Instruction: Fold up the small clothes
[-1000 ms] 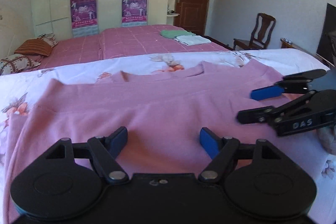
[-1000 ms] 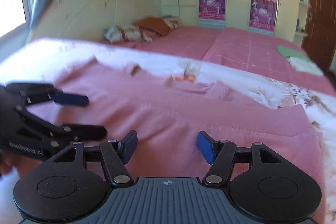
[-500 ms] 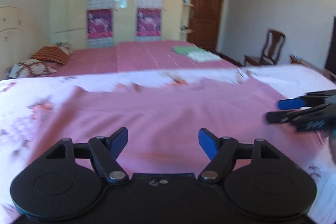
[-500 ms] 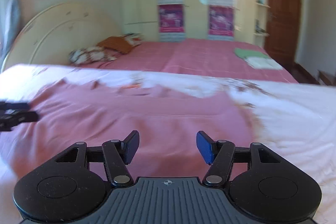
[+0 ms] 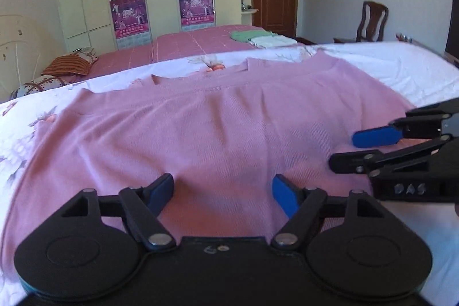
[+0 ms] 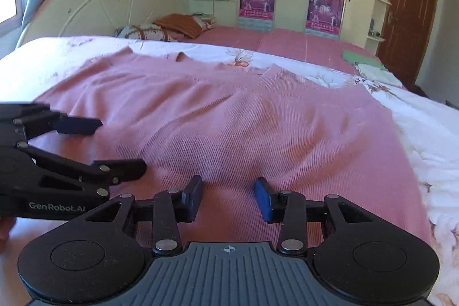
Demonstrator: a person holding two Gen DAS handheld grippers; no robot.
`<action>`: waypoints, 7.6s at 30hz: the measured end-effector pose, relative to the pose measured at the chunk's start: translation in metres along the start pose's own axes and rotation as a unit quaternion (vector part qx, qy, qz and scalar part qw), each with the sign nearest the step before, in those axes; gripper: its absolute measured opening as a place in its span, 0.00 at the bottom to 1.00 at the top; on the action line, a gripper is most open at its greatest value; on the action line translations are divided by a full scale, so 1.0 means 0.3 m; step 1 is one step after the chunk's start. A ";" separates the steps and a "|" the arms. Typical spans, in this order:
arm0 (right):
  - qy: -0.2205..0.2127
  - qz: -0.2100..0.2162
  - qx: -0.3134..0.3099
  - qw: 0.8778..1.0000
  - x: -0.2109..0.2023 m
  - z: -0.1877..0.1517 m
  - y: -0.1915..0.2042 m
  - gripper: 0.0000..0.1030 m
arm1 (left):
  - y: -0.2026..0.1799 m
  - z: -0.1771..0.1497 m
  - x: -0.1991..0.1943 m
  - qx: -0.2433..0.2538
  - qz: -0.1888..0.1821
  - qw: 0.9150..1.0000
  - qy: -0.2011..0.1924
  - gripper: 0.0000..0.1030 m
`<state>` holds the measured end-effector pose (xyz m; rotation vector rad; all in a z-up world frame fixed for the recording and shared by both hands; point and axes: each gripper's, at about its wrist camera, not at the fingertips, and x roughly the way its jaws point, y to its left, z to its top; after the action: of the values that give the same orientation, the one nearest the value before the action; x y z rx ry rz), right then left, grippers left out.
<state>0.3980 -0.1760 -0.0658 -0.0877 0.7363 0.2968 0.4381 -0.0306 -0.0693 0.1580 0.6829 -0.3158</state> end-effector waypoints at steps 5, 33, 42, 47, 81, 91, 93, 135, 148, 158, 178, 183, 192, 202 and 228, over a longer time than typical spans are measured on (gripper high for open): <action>0.017 -0.034 -0.009 0.999 -0.094 -0.087 -0.099 0.39 | 0.166 -0.125 -0.085 -0.041 0.031 0.999 0.013 0.75; 0.027 -0.102 0.118 0.987 -0.218 -0.172 -0.250 0.39 | 0.348 -0.165 -0.141 -0.097 0.081 0.991 0.042 0.75; 0.010 -0.098 0.114 0.989 -0.234 -0.199 -0.251 0.39 | 0.350 -0.184 -0.170 -0.096 0.080 0.991 0.037 0.76; 0.018 -0.104 0.118 0.987 -0.233 -0.188 -0.244 0.40 | 0.388 -0.245 -0.273 -0.167 0.073 0.982 0.045 0.72; -0.001 0.019 0.134 0.991 -0.001 0.180 0.121 0.05 | 0.515 -0.443 -0.165 -0.630 -0.097 0.759 -0.135 0.31; 0.003 0.057 0.126 0.990 0.056 0.190 0.095 0.05 | 0.593 -0.401 -0.072 -0.661 -0.073 0.732 -0.152 0.20; 0.002 0.064 0.128 0.990 0.063 0.199 0.091 0.05 | 0.606 -0.385 -0.056 -0.660 -0.065 0.733 -0.148 0.20; -0.060 0.110 0.381 0.916 -0.379 -0.110 -0.787 0.15 | -0.527 0.204 0.060 -0.126 -0.220 0.967 0.027 0.59; -0.022 0.168 0.295 0.940 -0.227 0.017 -0.687 0.41 | -0.133 0.174 0.104 -0.227 -0.036 0.973 0.032 0.60; 0.056 0.156 0.215 0.962 -0.033 0.052 -0.640 0.34 | -0.082 0.185 0.084 -0.231 -0.031 0.972 0.016 0.60; -0.022 0.092 0.176 0.980 -0.128 0.015 -0.684 0.30 | -0.139 0.279 0.212 -0.147 -0.052 0.986 0.051 0.61; -0.027 0.133 0.237 0.962 -0.026 0.099 -0.781 0.32 | -0.113 0.285 0.242 -0.167 -0.065 0.983 0.049 0.61; -0.159 0.060 0.106 0.980 -0.108 0.132 -0.688 0.09 | -0.123 0.259 0.287 -0.162 -0.062 0.984 0.051 0.65; -0.087 0.073 0.121 0.986 -0.184 0.080 -0.707 0.14 | -0.129 0.221 0.118 -0.122 -0.084 0.989 0.025 0.62; 0.033 0.064 0.049 0.996 -0.267 -0.169 -0.524 0.22 | -0.227 -0.011 -0.056 -0.145 -0.058 0.986 0.058 0.62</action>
<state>0.3555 -0.3540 -0.0532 0.0418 0.8225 0.3807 0.4009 -0.0898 -0.0639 -0.1425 0.8479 -0.3176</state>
